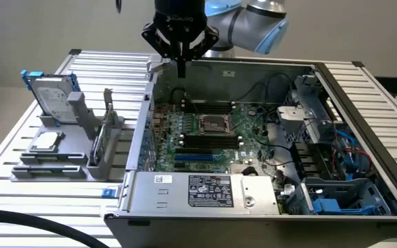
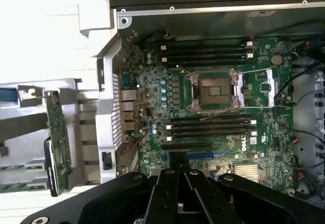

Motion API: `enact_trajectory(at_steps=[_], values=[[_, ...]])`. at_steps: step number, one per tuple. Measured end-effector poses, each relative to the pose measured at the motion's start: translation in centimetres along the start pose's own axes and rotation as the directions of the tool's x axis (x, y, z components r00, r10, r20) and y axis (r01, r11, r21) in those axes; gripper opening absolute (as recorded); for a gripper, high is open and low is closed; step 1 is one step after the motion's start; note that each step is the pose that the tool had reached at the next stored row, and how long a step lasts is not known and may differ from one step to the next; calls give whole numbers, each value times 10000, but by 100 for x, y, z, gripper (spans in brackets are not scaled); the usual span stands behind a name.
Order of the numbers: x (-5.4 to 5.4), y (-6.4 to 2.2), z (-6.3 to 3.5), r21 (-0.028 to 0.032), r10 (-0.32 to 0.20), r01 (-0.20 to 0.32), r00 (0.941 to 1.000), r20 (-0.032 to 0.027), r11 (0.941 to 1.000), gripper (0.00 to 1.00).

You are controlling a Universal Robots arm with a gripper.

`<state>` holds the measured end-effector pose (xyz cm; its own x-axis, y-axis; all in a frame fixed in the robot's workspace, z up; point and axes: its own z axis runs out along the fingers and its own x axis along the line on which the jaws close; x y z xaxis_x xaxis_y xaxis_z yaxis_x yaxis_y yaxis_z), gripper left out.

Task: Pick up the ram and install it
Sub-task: 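Reach for the ram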

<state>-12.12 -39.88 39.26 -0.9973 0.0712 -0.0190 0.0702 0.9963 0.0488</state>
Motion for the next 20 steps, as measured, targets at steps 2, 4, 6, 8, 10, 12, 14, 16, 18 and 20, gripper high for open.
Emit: enact_trajectory(at_steps=[2,4,6,8,10,12,14,16,18,20], values=[[0,0,0,0,0,0,10000,0,10000,11],[0,0,0,0,0,0,10000,0,10000,11],[0,0,0,0,0,0,10000,0,10000,11],[0,0,0,0,0,0,10000,0,10000,11],[0,0,0,0,0,0,10000,0,10000,11],[14,-1,-1,1,0,0,10000,-1,10000,11],[88,-7,-3,2,-2,2,10000,-1,10000,11],[180,-14,-4,0,-1,1,10000,0,10000,11],[270,-20,-6,0,-2,2,10000,0,10000,11],[361,-27,-6,0,-2,2,10000,-2,10000,11]])
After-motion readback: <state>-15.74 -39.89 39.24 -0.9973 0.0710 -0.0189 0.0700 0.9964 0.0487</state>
